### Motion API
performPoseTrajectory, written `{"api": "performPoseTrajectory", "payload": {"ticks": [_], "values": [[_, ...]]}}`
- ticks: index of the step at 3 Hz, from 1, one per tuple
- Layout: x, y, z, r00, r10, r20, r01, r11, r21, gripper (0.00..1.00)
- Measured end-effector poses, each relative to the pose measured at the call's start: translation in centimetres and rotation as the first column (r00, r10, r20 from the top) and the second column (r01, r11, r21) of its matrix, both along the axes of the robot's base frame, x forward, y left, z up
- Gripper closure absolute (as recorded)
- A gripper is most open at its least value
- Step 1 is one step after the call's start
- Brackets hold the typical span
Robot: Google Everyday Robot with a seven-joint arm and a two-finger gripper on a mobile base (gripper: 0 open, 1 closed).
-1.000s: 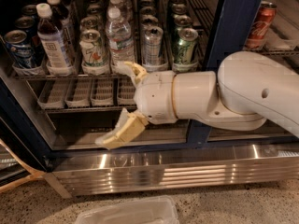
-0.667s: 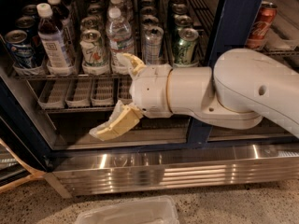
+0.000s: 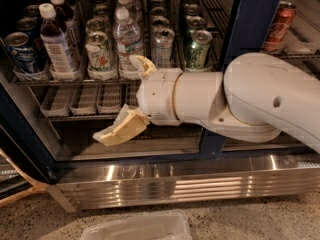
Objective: Pick water bottle from top shelf of fridge
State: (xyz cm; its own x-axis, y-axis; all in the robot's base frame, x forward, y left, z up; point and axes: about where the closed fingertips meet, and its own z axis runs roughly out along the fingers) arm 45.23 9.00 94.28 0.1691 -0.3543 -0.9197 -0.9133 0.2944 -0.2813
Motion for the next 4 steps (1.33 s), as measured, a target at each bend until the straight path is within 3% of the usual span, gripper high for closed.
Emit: {"api": "performPoseTrajectory", "payload": {"ticks": [1, 2, 3, 4], "values": [[1.6, -1.4, 0.8, 0.9804, -0.190, 0.053, 0.192, 0.980, -0.049, 0.00], [3.6, -3.6, 2.2, 0.9368, -0.329, 0.118, 0.337, 0.940, -0.048, 0.00], [6.0, -4.4, 3.6, 0.9174, -0.369, 0.148, 0.373, 0.928, 0.006, 0.00], [9.4, -5.0, 3.2, 0.9188, -0.371, 0.136, 0.365, 0.929, 0.062, 0.00]]}}
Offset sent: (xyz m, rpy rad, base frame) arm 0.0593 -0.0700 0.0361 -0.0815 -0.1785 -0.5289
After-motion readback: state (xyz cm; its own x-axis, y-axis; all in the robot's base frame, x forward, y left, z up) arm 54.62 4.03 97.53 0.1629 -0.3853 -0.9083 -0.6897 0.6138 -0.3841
